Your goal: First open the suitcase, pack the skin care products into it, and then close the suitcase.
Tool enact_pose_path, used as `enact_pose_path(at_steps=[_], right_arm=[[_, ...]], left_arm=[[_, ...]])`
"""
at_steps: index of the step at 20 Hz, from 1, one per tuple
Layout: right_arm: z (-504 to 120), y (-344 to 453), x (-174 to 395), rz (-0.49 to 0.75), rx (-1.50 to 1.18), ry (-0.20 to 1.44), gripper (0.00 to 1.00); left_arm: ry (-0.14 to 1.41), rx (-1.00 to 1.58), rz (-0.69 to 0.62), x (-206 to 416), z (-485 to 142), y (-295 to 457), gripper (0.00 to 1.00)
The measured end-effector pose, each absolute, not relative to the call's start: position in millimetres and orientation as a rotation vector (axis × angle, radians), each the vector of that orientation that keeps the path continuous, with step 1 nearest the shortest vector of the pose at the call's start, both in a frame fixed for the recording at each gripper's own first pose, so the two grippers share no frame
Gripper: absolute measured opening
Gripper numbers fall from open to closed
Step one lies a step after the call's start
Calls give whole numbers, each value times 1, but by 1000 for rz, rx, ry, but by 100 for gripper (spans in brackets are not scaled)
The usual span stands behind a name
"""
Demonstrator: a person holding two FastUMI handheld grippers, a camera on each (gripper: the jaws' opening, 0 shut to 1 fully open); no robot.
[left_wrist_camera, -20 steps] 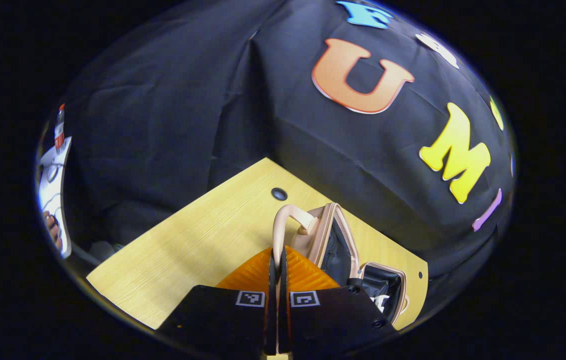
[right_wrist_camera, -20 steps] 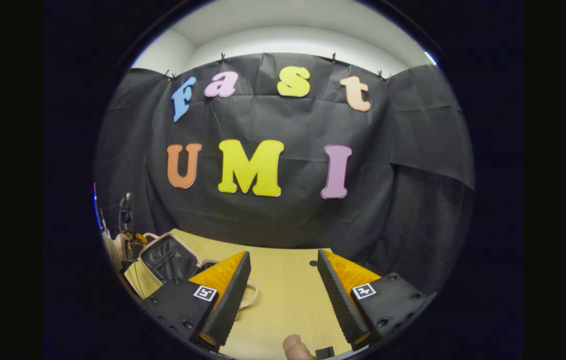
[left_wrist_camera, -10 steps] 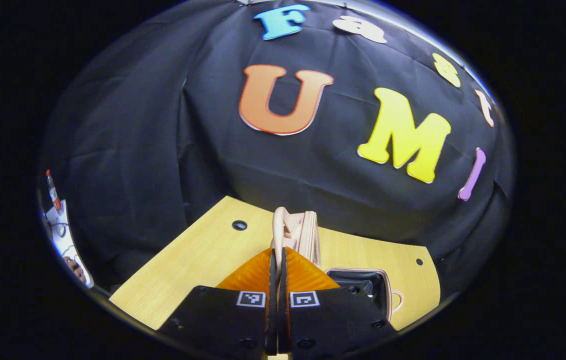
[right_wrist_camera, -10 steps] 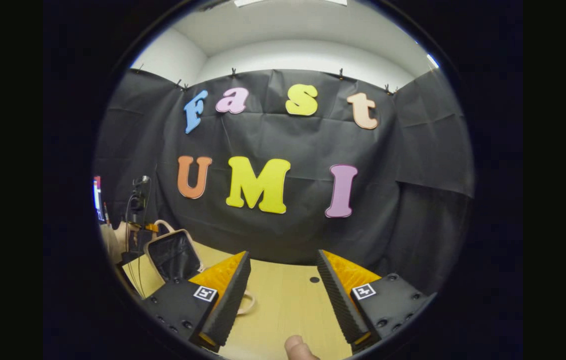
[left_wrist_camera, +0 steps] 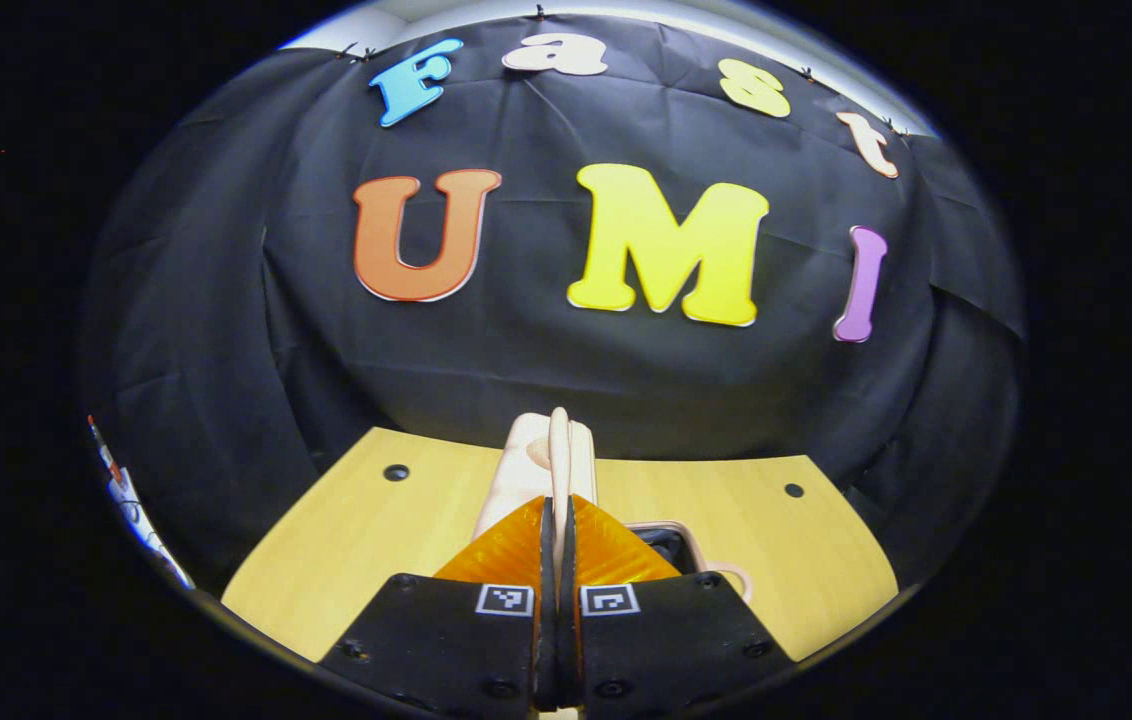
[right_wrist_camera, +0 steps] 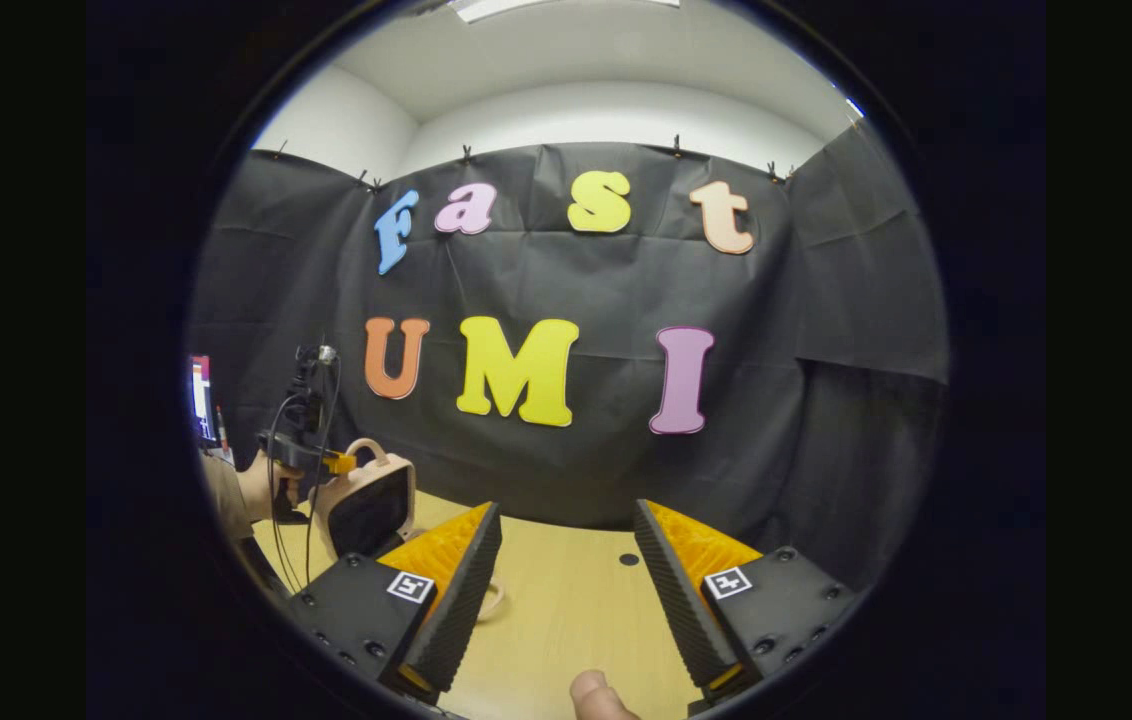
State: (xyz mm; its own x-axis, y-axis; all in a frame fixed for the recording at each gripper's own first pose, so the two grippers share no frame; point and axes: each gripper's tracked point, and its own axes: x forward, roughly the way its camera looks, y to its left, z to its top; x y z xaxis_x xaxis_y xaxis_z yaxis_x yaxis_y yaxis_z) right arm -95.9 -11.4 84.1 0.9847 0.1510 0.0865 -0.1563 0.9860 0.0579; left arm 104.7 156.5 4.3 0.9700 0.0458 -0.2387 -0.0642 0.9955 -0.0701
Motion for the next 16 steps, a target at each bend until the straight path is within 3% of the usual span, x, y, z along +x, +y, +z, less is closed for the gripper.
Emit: enact_pose_path(at_steps=[6, 16], right_arm=[[63, -58, -95, 178, 52, -70, 79], [3, -123, -86, 163, 71, 40, 79]], left_arm=[[302, -30, -4, 108, -31, 69, 3], [500, 56, -20, 117, -151, -32, 3]])
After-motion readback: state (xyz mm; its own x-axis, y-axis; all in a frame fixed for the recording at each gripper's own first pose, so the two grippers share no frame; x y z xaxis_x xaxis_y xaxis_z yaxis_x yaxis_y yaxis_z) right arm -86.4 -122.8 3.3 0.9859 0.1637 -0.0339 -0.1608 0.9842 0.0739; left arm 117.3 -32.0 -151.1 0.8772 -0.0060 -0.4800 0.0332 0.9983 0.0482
